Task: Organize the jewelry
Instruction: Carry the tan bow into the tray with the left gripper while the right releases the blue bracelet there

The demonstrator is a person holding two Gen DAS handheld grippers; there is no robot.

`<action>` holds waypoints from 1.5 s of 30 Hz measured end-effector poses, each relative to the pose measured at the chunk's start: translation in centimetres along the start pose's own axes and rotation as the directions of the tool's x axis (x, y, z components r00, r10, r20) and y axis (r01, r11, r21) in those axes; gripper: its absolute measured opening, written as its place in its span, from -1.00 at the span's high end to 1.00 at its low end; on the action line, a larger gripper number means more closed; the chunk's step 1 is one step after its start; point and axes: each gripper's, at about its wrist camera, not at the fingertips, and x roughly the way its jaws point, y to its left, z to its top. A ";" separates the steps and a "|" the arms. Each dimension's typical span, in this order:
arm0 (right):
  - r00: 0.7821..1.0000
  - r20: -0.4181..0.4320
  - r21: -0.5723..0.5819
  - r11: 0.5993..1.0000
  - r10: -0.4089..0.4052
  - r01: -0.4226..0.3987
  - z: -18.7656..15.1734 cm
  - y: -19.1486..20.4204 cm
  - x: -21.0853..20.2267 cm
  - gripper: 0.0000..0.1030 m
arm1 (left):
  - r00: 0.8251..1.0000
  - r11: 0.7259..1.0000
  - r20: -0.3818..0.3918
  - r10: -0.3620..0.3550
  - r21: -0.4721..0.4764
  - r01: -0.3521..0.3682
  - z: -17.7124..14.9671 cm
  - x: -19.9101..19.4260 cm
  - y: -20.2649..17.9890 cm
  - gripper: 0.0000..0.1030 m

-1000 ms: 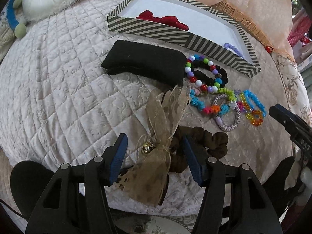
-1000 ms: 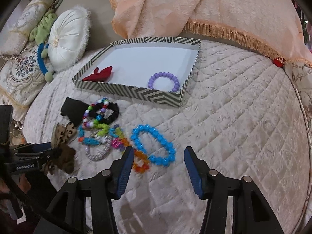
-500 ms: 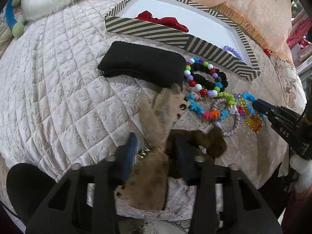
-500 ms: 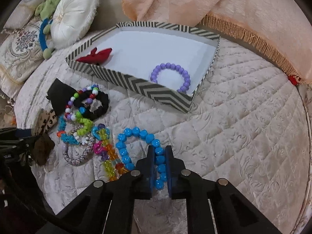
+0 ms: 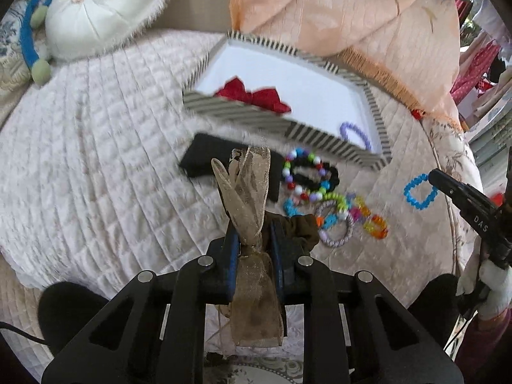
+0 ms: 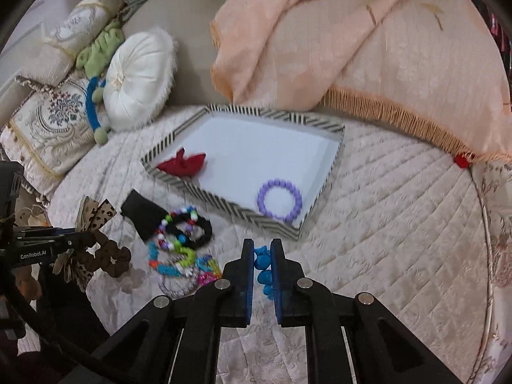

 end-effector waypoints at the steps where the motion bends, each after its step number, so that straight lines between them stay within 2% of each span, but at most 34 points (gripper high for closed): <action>1: 1.000 0.005 -0.004 1.000 -0.003 0.003 0.2 0.1 -0.2 0.82 | 1.000 1.000 0.009 0.004 0.001 -0.004 0.3 -0.4 0.0 0.67; 10: 1.000 0.025 -0.030 1.000 -0.002 0.003 2.3 0.8 -0.5 0.82 | 0.995 0.999 0.096 0.037 0.029 -0.040 4.4 -2.2 -0.5 0.67; 19: 1.000 0.022 -0.037 0.999 -0.021 0.022 5.8 0.5 1.5 0.82 | 0.991 0.998 0.123 0.046 0.025 -0.049 10.8 -0.6 -1.3 0.67; 23: 0.999 0.017 -0.034 0.999 -0.027 0.027 7.6 0.3 3.2 0.82 | 0.991 0.998 0.118 0.056 0.015 -0.058 13.7 1.3 -1.4 0.67; 28: 1.000 0.008 -0.009 1.000 -0.016 0.016 9.9 -0.2 6.0 0.82 | 0.996 0.999 0.088 0.034 -0.031 -0.032 17.2 4.5 -0.9 0.67; 36: 0.999 -0.050 0.041 0.999 0.015 -0.013 12.5 -1.7 12.1 0.82 | 0.997 0.997 0.031 0.064 -0.041 -0.063 20.5 10.3 -0.9 0.67; 41: 0.994 -0.104 0.096 0.995 -0.024 0.034 12.2 -4.3 15.9 0.82 | 0.996 0.995 -0.001 0.090 -0.049 -0.090 21.6 13.6 -0.4 0.67; 45: 0.989 -0.129 0.109 0.990 -0.075 0.089 11.4 -5.9 17.2 0.82 | 0.993 0.992 -0.017 0.115 -0.048 -0.116 21.8 15.4 0.1 0.67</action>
